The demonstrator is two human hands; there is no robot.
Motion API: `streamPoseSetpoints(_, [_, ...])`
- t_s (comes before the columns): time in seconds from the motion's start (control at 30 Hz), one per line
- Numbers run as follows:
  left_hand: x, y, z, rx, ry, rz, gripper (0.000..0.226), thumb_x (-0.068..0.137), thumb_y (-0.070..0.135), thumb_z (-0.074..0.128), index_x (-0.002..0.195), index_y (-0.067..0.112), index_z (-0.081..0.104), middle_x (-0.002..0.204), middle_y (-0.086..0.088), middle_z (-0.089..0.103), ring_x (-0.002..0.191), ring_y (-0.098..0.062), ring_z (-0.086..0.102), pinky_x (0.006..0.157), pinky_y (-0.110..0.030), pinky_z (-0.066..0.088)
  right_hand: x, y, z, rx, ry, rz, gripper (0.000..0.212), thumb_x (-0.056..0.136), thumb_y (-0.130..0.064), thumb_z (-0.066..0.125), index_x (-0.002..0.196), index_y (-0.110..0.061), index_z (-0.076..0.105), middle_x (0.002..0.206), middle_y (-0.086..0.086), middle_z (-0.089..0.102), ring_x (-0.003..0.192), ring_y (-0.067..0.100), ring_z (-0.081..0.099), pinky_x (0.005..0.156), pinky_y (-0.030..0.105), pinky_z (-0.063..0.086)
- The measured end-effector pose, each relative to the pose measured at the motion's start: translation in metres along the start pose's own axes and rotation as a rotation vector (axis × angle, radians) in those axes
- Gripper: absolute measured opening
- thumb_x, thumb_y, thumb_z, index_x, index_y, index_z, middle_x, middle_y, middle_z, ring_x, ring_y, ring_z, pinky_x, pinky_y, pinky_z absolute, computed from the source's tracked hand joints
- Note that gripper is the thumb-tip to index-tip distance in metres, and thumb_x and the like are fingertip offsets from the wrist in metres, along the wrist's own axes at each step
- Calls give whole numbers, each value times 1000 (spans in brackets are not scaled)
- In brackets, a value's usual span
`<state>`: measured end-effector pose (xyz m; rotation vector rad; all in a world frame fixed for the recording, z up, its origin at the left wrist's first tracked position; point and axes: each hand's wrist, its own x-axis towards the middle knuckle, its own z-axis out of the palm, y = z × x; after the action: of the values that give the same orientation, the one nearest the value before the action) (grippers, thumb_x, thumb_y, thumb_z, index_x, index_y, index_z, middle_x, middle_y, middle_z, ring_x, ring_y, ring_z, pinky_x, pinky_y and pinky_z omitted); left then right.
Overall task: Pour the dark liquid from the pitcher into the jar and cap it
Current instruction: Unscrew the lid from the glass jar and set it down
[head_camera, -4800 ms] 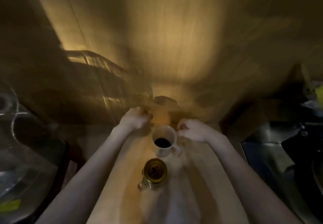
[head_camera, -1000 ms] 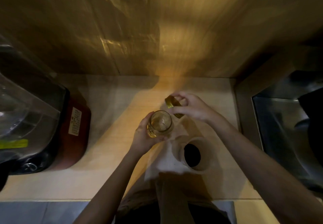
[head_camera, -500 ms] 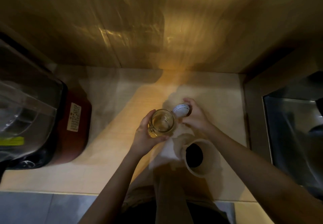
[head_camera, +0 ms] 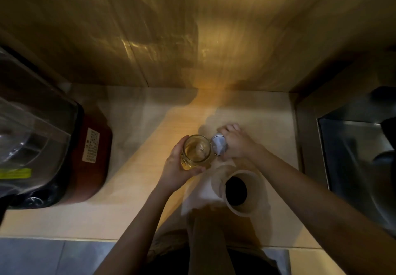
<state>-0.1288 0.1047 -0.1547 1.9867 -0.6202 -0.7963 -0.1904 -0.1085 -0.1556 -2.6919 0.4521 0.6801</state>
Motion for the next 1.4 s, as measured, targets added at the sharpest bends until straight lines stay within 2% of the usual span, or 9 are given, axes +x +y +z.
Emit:
streamPoseSetpoints(0.17, [-1, 5, 0, 31, -2, -2, 106, 50, 55, 74, 139, 20, 30, 139, -1, 47, 127, -17, 44, 104, -35, 40, -9, -8, -23, 280, 47, 105, 68, 79, -26, 69, 137, -7, 40, 134, 13, 47, 124, 30, 40, 99, 34, 37])
streamPoseSetpoints(0.3, [-2, 11, 0, 55, 1, 6, 101, 50, 47, 77, 136, 20, 33, 135, -1, 51, 122, -18, 48, 92, -24, 37, -35, -12, -40, 585, 134, 133, 26, 88, -15, 60, 113, -6, 61, 96, 6, 58, 90, 18, 53, 68, 22, 41])
streamPoseSetpoints(0.4, [-2, 15, -1, 39, 1, -3, 98, 49, 40, 77, 135, 19, 34, 133, -2, 51, 120, -18, 48, 89, -23, 35, -63, -13, -45, 807, 267, 133, 10, 89, -10, 58, 93, -10, 67, 80, 4, 62, 72, 10, 57, 69, 22, 43])
streamPoseSetpoints(0.6, [-6, 19, 0, -33, 5, -22, 100, 43, 41, 77, 133, 22, 37, 120, 8, 52, 111, -15, 50, 88, -23, 35, -114, -12, -15, 1147, 532, 297, 11, 93, -10, 52, 87, -8, 62, 69, 9, 60, 51, 13, 53, 42, 7, 38])
streamPoseSetpoints(0.77, [-12, 25, 1, -68, 17, -9, 95, 48, 36, 79, 131, 21, 38, 115, 10, 50, 103, -9, 47, 81, -16, 35, -150, -19, 35, 1328, 749, 457, 10, 94, -14, 53, 94, -9, 61, 84, 11, 63, 72, 11, 58, 61, 5, 43])
streamPoseSetpoints(0.93, [-16, 27, 3, -97, 30, 11, 90, 47, 34, 75, 130, 21, 40, 111, 8, 52, 100, -9, 47, 63, 7, 30, -171, -26, 76, 1294, 735, 462, 11, 94, -20, 55, 99, -14, 63, 98, 2, 64, 96, 16, 56, 84, 25, 42])
streamPoseSetpoints(1.07, [-18, 28, 2, -115, 34, -1, 98, 41, 43, 73, 130, 22, 39, 110, 8, 53, 100, -10, 48, 73, -9, 36, -174, -35, 90, 1208, 716, 525, 31, 96, -34, 50, 75, -13, 58, 70, -2, 57, 71, 13, 53, 71, 31, 40])
streamPoseSetpoints(1.27, [-15, 24, 2, -37, 22, -13, 79, 50, 34, 76, 120, 28, 40, 107, 15, 56, 103, -13, 51, 73, 2, 36, -169, -42, 86, 1259, 720, 562, 49, 95, -35, 51, 55, -7, 48, 58, 14, 43, 58, 16, 42, 59, 29, 34])
streamPoseSetpoints(1.4, [-12, 18, 0, 139, 27, -78, 113, 47, 62, 70, 142, 23, 22, 142, -6, 47, 129, -29, 43, 107, -43, 38, -160, -42, 73, 1390, 757, 592, 45, 93, -30, 56, 55, -9, 41, 58, 10, 37, 56, 15, 37, 48, 17, 34])
